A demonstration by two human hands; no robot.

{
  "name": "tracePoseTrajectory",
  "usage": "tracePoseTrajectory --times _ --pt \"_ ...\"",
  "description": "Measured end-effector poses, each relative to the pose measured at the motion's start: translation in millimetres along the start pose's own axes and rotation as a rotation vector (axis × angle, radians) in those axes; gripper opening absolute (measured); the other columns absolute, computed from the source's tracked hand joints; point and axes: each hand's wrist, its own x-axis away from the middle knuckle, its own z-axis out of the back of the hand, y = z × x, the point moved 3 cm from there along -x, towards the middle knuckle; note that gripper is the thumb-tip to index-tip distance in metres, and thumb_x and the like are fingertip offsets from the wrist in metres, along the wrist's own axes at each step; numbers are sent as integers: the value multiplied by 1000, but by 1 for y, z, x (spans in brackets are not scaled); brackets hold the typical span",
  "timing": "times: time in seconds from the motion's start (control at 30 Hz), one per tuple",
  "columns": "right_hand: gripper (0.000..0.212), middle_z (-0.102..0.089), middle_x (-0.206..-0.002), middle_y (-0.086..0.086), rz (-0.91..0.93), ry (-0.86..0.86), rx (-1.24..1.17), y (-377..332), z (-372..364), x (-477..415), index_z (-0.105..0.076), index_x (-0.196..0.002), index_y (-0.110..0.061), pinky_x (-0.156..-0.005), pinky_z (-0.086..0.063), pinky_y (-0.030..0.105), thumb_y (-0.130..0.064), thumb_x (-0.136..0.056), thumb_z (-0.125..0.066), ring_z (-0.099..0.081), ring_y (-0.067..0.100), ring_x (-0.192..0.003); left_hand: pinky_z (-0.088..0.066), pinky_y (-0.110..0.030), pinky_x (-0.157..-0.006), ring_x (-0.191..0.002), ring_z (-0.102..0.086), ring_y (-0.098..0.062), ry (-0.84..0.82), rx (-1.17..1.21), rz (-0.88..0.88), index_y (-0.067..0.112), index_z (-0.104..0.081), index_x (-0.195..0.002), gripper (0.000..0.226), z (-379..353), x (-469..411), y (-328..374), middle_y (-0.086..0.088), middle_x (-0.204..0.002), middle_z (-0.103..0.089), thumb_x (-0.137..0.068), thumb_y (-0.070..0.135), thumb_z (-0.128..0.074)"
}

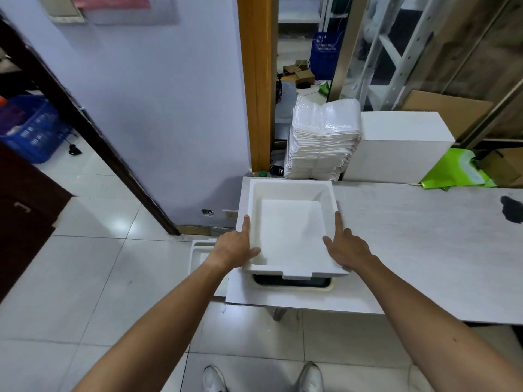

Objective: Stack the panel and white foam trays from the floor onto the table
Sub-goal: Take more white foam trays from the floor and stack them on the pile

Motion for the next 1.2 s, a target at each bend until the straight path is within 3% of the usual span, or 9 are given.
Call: tracePoseTrajectory --times 0.17,0.27,0.37,0.53,0.9,1.03,1.2 --pt "74 -29 -153 20 13 65 137 -5 9 -2 3 -158 -14 -106 -32 45 -51 -102 -30 -42 34 -132 -51 -48 -88 -103 -65 -38 0 172 -51 27 5 -158 84 -14 21 -13 -15 -110 -71 -96 64 -38" --pt "64 -39 -142 19 47 206 201 -15 27 -9 -29 -149 -5 -106 -34 46 -47 -102 -35 -44 33 -126 -51 -47 -90 -105 -66 -33 30 227 -106 34 -1 -158 72 -9 32 -27 -8 -106 -74 -99 63 -31" --pt "55 -49 -129 23 114 372 189 -39 45 -17 -46 -136 1 -98 -39 48 -41 -100 -43 -50 38 -114 -49 -45 -94 -113 -63 -34 135 277 -58 33 -19 -156 60 5 40 -56 -5 -118 -72 -102 57 -30" --pt "54 -50 -127 27 272 402 131 -112 54 -20 -46 -136 4 -96 -39 49 -36 -100 -48 -51 42 -112 -47 -41 -93 -115 -61 -33 288 439 130 27 -44 -143 47 20 59 -120 -6 -121 -70 -102 50 -37" --pt "51 -53 -128 21 517 302 214 -254 9 -26 -48 -135 -3 -95 -42 48 -41 -101 -42 -52 38 -112 -47 -40 -97 -118 -59 -30 268 540 388 25 -45 -142 50 -8 97 -260 -6 -127 -67 -101 52 -38" --pt "42 -59 -114 21 596 266 303 -293 -32 -25 -55 -119 -2 -93 -42 46 -38 -99 -46 -55 37 -101 -44 -40 -96 -121 -56 -30 214 557 429 23 -45 -144 51 -36 88 -294 -3 -128 -67 -102 51 -37" --pt "42 -54 -116 15 614 89 351 -333 -97 -32 -51 -122 -6 -93 -40 43 -40 -101 -40 -52 34 -106 -45 -41 -96 -121 -57 -31 132 580 425 22 -44 -144 52 -90 53 -323 -4 -129 -66 -102 52 -35"
